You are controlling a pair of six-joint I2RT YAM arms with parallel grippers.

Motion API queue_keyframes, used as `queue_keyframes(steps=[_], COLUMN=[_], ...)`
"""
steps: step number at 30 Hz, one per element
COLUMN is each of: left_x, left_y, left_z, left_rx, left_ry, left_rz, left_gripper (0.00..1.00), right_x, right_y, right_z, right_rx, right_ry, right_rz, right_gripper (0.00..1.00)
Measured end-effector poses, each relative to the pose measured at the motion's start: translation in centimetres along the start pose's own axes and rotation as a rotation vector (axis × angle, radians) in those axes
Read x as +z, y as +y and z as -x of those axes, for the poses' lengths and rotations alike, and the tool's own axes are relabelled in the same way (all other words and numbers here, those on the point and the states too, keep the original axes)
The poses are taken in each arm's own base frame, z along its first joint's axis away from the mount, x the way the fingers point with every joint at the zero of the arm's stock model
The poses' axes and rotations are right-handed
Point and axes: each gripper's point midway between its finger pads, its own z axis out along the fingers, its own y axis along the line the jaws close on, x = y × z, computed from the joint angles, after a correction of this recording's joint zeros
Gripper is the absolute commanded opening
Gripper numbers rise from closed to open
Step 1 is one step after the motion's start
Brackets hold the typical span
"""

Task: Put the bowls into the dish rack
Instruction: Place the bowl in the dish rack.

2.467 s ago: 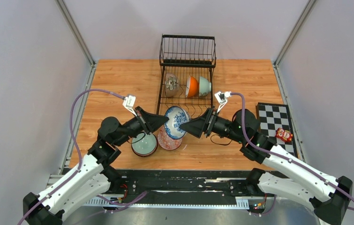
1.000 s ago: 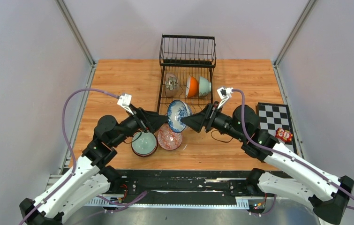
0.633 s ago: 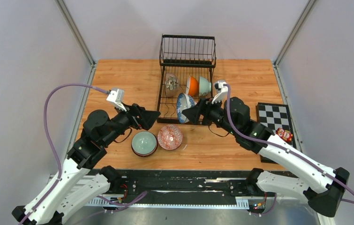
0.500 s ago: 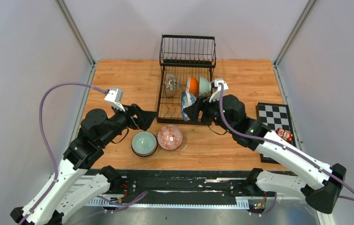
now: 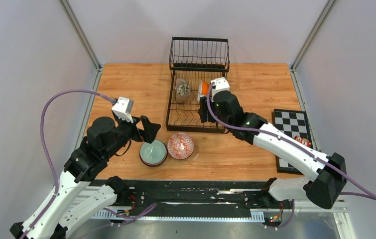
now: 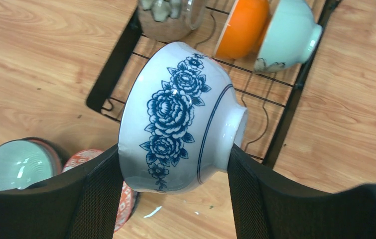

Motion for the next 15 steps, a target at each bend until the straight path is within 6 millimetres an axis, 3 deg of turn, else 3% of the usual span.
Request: queue_keyframes(steps=[15], left_x=[0.4], left_y=[1.3], left_z=[-2.0], left_rx=[0.078], left_ry=[0.062], left_rz=[0.039], left_gripper=[1.0], right_x=[5.0], right_y=[-5.2], right_z=[-4.5], right_rx=[-0.033], right_ry=[0.143], right_rz=[-0.206], right_gripper=[0.03])
